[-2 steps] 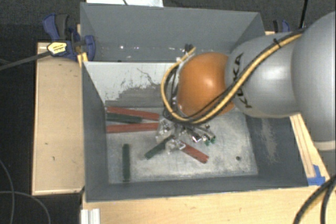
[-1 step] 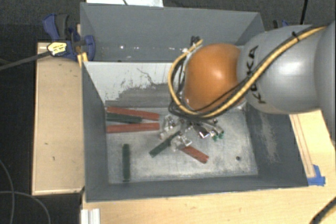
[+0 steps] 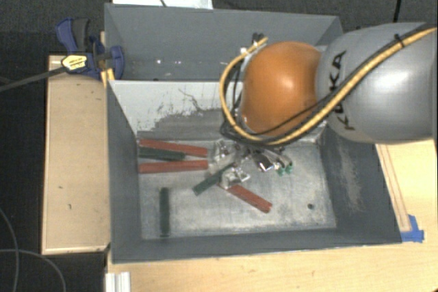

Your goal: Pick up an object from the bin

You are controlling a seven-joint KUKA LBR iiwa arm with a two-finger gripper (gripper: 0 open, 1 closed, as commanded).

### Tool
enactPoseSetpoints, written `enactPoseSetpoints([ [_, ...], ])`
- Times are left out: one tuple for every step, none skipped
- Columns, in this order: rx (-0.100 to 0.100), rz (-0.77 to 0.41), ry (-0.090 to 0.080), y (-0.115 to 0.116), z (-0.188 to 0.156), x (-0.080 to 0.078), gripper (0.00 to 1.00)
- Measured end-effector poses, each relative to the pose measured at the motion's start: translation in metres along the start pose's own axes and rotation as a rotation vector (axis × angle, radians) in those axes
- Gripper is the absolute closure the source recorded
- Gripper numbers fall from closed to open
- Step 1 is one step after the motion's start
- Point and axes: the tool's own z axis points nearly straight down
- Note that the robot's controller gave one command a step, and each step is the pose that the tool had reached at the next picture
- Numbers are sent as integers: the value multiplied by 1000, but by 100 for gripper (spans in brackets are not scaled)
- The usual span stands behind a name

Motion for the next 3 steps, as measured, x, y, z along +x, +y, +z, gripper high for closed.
enactPoseSetpoints([
  [-1,-25,2,-6,29,-5,100],
  [-1,-24,2,-6,29,-5,100],
  [0,-24,1,-1,9,-7,100],
])
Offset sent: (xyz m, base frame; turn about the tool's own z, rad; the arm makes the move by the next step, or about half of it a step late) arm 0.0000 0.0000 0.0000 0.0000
